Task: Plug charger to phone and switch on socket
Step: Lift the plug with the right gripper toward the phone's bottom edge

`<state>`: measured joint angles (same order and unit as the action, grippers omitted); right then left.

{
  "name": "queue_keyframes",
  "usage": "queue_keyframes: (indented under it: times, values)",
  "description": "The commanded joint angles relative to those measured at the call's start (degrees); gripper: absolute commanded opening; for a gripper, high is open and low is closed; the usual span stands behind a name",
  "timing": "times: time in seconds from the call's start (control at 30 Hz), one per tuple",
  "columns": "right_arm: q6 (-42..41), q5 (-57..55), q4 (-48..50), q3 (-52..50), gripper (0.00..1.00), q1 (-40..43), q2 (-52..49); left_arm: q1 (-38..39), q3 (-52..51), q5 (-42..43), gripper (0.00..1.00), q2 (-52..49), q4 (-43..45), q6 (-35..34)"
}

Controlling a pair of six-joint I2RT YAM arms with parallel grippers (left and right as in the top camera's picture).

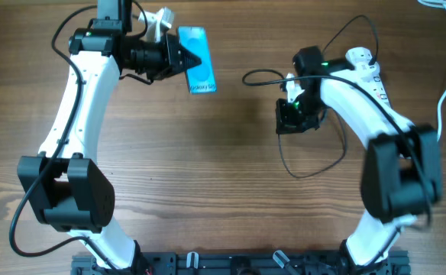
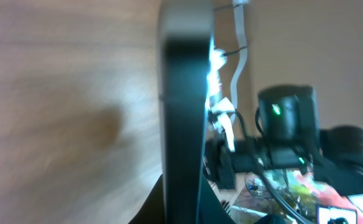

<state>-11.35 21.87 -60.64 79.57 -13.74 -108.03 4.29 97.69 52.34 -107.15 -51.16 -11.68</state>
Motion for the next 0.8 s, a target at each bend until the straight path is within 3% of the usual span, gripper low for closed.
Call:
queue_keyframes:
  times: [0.0,0.23,0.5,0.77]
  values:
    - [2.80,4.13,-2.36,0.02,0.04,-0.76,10.01,-0.11,0.55,11.39,0.04,0.09,5.27,0.57]
    - [2.86,4.09,-4.28,0.02,0.04,-4.81,22.69,0.50,0.55,14.12,0.04,0.09,12.66,-7.06]
    - [-5.44,-5.73,-3.72,0.02,0.04,-15.63,24.35,4.61,0.55,15.32,0.04,0.09,13.70,-6.56]
    - [-6.86,-5.84,-1.57,0.09,0.04,-19.71,24.48,8.33,0.55,11.26,0.04,0.09,13.62,-5.53]
